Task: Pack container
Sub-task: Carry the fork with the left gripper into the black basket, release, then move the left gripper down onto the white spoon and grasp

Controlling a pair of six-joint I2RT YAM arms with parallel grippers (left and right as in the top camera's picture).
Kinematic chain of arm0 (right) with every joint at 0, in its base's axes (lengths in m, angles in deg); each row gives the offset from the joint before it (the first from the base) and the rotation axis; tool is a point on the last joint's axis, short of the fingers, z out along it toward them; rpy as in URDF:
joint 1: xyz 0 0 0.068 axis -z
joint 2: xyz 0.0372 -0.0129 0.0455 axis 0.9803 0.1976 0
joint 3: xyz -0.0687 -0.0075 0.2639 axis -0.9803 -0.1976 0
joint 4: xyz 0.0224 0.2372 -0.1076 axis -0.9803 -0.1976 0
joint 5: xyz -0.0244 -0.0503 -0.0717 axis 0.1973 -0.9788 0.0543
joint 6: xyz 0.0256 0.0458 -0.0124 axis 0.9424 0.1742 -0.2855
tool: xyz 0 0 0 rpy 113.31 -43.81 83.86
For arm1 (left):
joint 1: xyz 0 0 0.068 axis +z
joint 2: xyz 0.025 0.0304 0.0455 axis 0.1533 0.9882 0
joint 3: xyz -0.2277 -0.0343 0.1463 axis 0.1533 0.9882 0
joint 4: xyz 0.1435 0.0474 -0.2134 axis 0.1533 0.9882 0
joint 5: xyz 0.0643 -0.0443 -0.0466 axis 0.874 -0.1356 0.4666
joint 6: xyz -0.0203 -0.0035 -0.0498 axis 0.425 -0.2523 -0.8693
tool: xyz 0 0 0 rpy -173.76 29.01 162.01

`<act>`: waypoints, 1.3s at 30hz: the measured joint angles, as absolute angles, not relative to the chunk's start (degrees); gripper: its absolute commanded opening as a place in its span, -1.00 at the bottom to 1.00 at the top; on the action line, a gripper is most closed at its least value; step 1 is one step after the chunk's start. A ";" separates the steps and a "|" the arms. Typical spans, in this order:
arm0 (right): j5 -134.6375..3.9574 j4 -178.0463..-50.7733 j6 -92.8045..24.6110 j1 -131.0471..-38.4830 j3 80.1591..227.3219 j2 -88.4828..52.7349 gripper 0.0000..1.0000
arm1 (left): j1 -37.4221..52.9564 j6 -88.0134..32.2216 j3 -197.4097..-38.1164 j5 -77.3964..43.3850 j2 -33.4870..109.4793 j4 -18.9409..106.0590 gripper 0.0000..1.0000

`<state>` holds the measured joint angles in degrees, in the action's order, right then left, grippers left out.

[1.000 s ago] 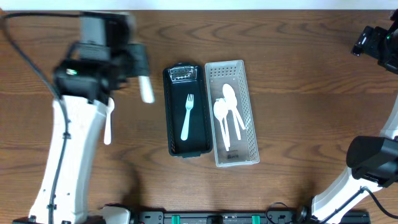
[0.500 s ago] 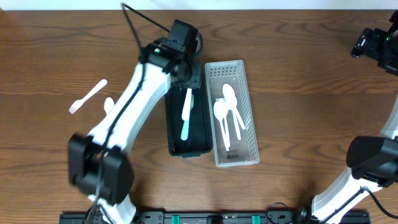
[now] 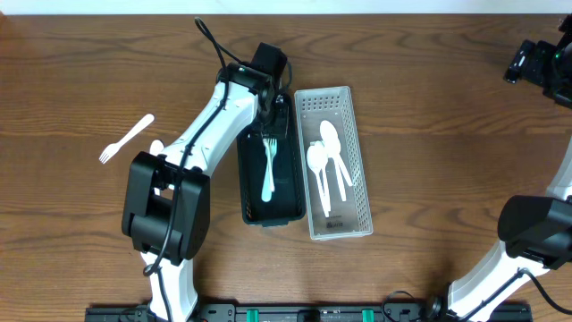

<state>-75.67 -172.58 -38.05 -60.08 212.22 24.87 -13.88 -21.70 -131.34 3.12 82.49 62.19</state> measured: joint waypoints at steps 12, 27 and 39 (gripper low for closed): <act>-75.67 -172.54 -38.21 -60.08 212.22 24.87 0.86 | -8.70 -14.81 -132.49 14.75 59.01 70.61 0.64; -75.65 -172.47 -38.23 -60.08 212.22 24.87 0.86 | 21.81 -9.37 -128.74 8.94 63.27 73.51 0.71; -75.54 -172.47 -38.25 -60.08 212.22 24.87 0.86 | 22.27 -5.61 -123.38 7.32 79.58 68.57 0.72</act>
<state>-75.54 -172.47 -38.25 -60.08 212.22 24.87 22.27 -5.61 -123.38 7.32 79.58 68.57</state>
